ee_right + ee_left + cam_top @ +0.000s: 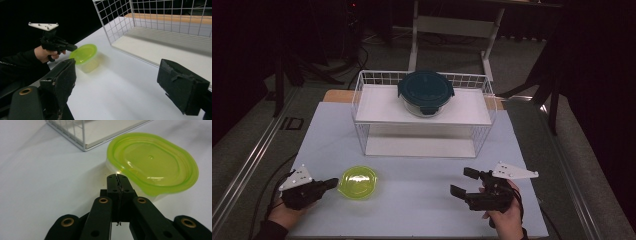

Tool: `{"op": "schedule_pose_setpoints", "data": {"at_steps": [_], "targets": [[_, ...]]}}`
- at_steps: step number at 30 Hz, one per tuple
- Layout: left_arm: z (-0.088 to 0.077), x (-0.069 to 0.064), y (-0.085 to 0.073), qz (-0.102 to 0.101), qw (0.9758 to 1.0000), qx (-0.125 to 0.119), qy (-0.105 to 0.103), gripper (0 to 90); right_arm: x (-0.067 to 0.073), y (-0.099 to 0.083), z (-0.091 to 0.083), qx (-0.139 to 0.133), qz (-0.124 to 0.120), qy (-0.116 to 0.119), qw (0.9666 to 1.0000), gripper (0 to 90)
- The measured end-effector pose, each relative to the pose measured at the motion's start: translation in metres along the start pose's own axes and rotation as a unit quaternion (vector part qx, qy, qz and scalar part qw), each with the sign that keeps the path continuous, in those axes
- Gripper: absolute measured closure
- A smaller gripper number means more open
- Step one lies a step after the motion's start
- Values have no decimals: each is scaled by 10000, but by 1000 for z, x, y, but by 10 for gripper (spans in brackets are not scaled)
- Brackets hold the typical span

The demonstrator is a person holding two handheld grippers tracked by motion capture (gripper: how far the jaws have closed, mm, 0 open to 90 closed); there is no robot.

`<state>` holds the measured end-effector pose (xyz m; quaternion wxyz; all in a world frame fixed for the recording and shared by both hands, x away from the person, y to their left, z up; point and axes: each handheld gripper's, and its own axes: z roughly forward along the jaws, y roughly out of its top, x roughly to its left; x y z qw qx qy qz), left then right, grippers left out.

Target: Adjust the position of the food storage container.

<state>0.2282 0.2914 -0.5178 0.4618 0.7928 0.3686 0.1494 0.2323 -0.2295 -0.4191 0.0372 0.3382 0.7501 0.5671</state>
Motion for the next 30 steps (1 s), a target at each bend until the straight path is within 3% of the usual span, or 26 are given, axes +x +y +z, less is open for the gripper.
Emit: {"op": "schedule_pose_setpoints", "data": {"at_steps": [10, 14, 21, 30], "targets": [[13, -12, 9, 226, 9996, 108, -121, 892, -1, -1, -2, -14, 35, -14, 10000, 151], [26, -21, 18, 328, 9989, 110, -324, 892, -1, -1, -2, -25, 28, -15, 10000, 150], [41, -31, 30, 460, 9978, 132, -453, 892, -1, -1, -4, -19, 25, -27, 10000, 150], [38, -27, 28, 385, 9983, 98, -417, 892, -2, -3, -6, -19, 49, -45, 10000, 150]]}}
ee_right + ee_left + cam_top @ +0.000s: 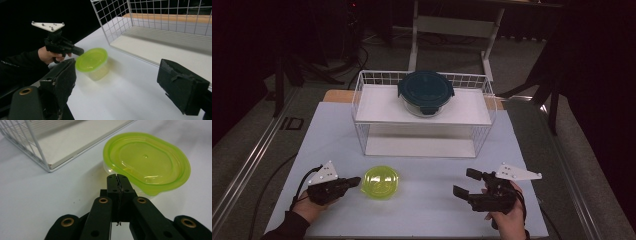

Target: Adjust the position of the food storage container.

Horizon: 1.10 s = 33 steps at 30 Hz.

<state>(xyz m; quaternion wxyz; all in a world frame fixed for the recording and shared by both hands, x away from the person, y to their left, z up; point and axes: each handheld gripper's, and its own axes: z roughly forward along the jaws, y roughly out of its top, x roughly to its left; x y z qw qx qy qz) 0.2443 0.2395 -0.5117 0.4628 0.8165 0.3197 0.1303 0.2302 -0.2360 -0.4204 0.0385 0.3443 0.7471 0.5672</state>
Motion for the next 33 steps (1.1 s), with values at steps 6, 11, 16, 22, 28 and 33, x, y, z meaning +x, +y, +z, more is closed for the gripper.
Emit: {"op": "schedule_pose_setpoints", "data": {"at_steps": [6, 11, 16, 22, 28, 33], "targets": [[4, -2, 3, 67, 9999, -28, -94, 892, 0, -1, 1, 15, -9, -3, 10000, 151], [11, -6, 7, 161, 9997, 40, -155, 892, 0, -1, 1, 20, 7, 10, 10000, 151], [21, -12, 13, 237, 9993, 82, -272, 892, 0, -2, 0, 21, 19, -3, 10000, 151], [36, -19, 22, 284, 9985, 88, -450, 892, -2, -4, -3, 31, 26, -25, 10000, 151], [53, -28, 31, 371, 9972, 100, -636, 892, -3, -6, -5, 40, 64, -34, 10000, 151], [64, -33, 37, 425, 9961, 116, -765, 892, -4, -8, -6, 29, 74, -49, 10000, 151]]}}
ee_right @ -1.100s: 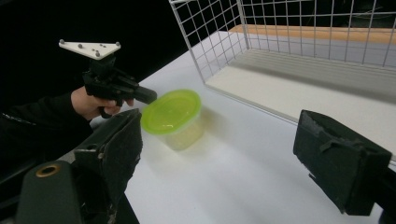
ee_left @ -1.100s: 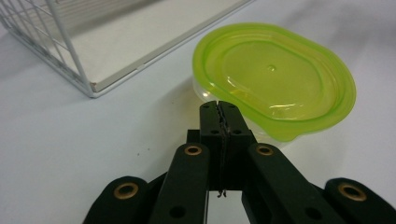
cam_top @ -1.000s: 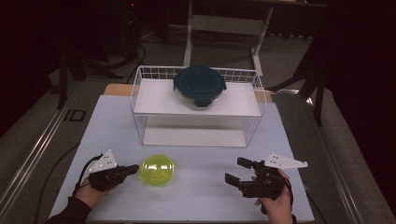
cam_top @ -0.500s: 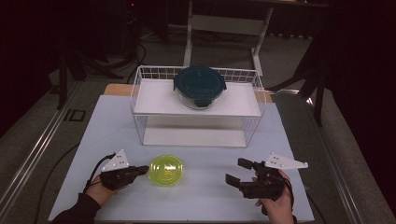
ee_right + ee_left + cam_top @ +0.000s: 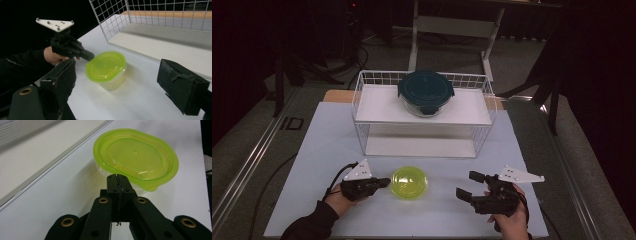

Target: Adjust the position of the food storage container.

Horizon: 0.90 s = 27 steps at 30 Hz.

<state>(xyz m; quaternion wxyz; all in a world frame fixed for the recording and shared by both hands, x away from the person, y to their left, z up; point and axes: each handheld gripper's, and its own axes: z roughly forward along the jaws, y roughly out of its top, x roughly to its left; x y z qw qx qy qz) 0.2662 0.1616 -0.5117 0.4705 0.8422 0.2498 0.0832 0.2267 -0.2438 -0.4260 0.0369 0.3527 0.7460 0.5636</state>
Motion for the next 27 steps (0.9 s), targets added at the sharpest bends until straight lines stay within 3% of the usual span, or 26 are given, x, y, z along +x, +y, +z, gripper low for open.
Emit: {"op": "schedule_pose_setpoints", "data": {"at_steps": [7, 16, 21, 27], "targets": [[21, -7, 9, 76, 9998, 37, -151, 892, -1, -3, 1, 63, 15, 3, 10000, 151], [35, -14, 18, 139, 9996, 33, -263, 892, -2, -4, 1, 65, 17, -9, 10000, 151], [32, -14, 19, 133, 9996, -19, -235, 891, -3, -5, 0, 60, 22, -13, 10000, 151], [19, -14, 23, -62, 9991, -259, -319, 872, -3, -7, 2, 84, 33, -16, 10000, 151]]}}
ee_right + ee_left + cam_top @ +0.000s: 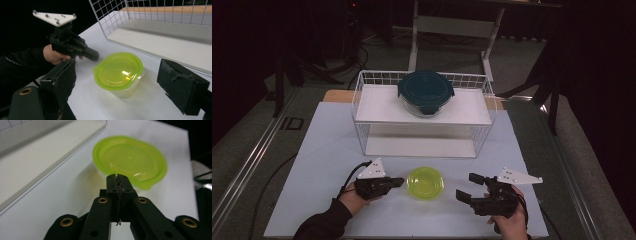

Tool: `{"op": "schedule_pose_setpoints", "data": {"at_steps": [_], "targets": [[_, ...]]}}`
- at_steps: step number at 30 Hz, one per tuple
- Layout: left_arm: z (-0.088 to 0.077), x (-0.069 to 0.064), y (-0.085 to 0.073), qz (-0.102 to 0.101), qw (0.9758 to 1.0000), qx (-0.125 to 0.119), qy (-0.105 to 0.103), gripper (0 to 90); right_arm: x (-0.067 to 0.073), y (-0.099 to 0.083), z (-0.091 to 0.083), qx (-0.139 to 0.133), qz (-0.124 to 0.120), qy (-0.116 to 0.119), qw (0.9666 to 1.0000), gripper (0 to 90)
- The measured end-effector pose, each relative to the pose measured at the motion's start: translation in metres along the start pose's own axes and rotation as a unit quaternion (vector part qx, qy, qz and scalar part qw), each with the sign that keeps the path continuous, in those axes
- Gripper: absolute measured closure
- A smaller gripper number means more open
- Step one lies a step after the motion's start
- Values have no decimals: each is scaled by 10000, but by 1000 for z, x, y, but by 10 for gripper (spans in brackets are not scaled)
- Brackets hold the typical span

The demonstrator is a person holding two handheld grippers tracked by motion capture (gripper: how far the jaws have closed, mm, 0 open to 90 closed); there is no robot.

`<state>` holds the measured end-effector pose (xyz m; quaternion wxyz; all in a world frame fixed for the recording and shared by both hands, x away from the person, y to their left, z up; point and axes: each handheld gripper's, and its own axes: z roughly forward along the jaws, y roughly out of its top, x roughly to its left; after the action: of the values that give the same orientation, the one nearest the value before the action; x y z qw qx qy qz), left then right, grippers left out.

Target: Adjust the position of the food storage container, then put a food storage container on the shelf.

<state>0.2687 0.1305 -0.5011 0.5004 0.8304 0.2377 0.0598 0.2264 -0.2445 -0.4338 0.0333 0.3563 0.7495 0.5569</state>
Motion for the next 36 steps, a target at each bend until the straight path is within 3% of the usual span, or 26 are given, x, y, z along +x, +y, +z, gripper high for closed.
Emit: {"op": "schedule_pose_setpoints", "data": {"at_steps": [3, 6, 9, 12, 16, 19, 23, 28, 30, 31, 32, 33, 34, 35, 36], "targets": [[-7, -2, 5, -162, 9997, -139, -128, 775, 0, -1, 2, 39, -32, -27, 10000, 150], [-12, -5, 9, -264, 9993, -205, -159, 601, 0, -3, 6, 75, -65, -53, 9999, 151], [-17, -6, 14, -509, 9981, -310, -146, 382, 0, -5, 9, 127, -109, -95, 9998, 151], [-19, -8, 16, -528, 9978, -403, -79, 148, -1, -6, 11, 149, -142, -129, 9997, 166], [-21, -10, 21, -638, 9968, -467, -86, 12, -2, -6, 13, 116, -211, -155, 9996, 167], [-18, -11, 24, -777, 9957, -510, -44, 12, -2, -5, 16, 118, -292, -175, 9994, 179], [-16, -10, 30, -783, 9958, -467, -49, 13, -2, -4, 19, 59, -418, -214, 9989, 178], [-13, -7, 33, -879, 9953, -404, -83, 14, -3, -3, 23, 118, -456, -257, 9986, 171], [-10, -5, 33, -977, 9945, -370, -96, 14, -7, -1, 27, 226, -368, -328, 9985, 165], [-7, -4, 33, -1126, 9930, -340, -133, 14, -8, 0, 30, 273, -325, -351, 9985, 165], [-7, -4, 33, -1126, 9930, -340, -133, 14, -8, 0, 30, 273, -325, -351, 9985, 165], [-4, -2, 33, -1276, 9911, -286, -246, 14, -12, 0, 34, 364, -231, -328, 9985, 164], [-4, -2, 33, -1276, 9911, -286, -246, 14, -12, 0, 34, 364, -231, -328, 9985, 164], [-1, 0, 33, -1455, 9886, -193, -340, 14, -14, 0, 40, 493, -141, -291, 9983, 153], [1, 1, 32, -1509, 9879, -142, -339, 14, -16, 0, 42, 551, -109, -234, 9981, 139]]}}
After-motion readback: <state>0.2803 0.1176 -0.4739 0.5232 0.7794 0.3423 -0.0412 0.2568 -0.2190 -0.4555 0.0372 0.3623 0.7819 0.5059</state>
